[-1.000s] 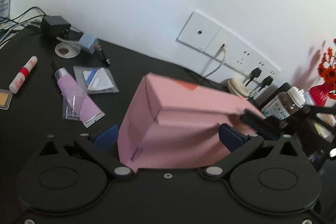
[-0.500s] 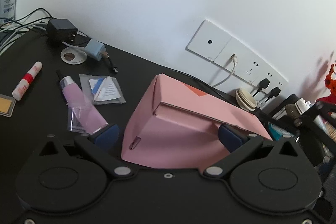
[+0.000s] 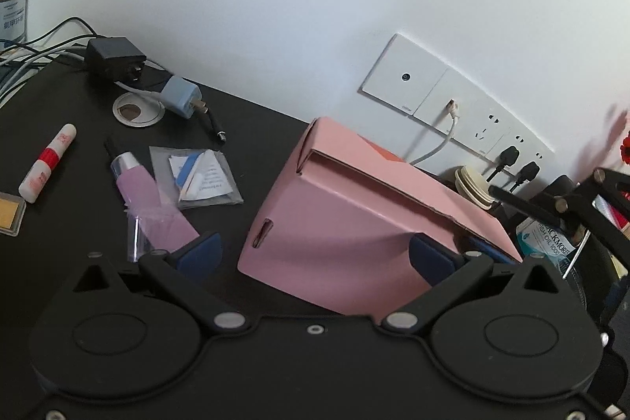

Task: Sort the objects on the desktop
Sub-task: 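Lift the pink box lid open with the right gripper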

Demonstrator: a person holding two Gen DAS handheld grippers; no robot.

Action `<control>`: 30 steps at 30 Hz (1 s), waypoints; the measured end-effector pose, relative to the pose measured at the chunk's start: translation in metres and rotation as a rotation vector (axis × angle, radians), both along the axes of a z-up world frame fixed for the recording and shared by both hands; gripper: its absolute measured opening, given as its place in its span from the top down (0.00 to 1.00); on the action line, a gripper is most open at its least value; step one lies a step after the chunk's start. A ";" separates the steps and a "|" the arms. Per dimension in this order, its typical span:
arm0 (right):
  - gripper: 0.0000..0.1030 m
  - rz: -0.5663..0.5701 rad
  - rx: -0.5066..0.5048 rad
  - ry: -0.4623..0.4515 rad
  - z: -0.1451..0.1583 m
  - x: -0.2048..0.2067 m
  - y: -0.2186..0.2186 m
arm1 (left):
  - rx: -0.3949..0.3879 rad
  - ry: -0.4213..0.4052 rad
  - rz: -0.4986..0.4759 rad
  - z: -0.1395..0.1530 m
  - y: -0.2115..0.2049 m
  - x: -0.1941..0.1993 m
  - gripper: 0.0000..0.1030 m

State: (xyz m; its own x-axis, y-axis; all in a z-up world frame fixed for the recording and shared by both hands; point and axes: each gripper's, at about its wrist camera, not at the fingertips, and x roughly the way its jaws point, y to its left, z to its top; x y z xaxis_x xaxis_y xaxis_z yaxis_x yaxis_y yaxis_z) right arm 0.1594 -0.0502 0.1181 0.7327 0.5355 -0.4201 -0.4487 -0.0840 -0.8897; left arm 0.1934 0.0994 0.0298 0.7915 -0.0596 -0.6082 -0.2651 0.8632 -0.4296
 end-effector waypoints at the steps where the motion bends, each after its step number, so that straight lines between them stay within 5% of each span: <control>1: 0.76 -0.007 0.000 -0.004 0.002 0.001 0.002 | -0.002 -0.002 -0.001 0.000 0.000 0.000 0.00; 5: 0.76 0.016 -0.064 -0.094 -0.003 0.000 0.007 | -0.010 -0.011 0.004 -0.001 0.003 -0.001 0.00; 7: 0.85 0.022 -0.072 -0.102 -0.002 0.002 0.010 | -0.008 -0.015 0.004 -0.001 0.004 -0.002 0.00; 10: 0.96 -0.018 -0.038 -0.046 0.010 0.007 0.015 | -0.014 -0.044 0.017 0.005 0.009 -0.004 0.00; 17: 0.96 0.016 0.060 -0.028 0.046 -0.018 0.009 | 0.033 -0.106 -0.024 0.025 0.004 -0.010 0.00; 30: 0.97 0.111 0.072 0.054 0.081 -0.126 -0.012 | 0.026 0.032 -0.109 -0.009 -0.009 -0.077 0.00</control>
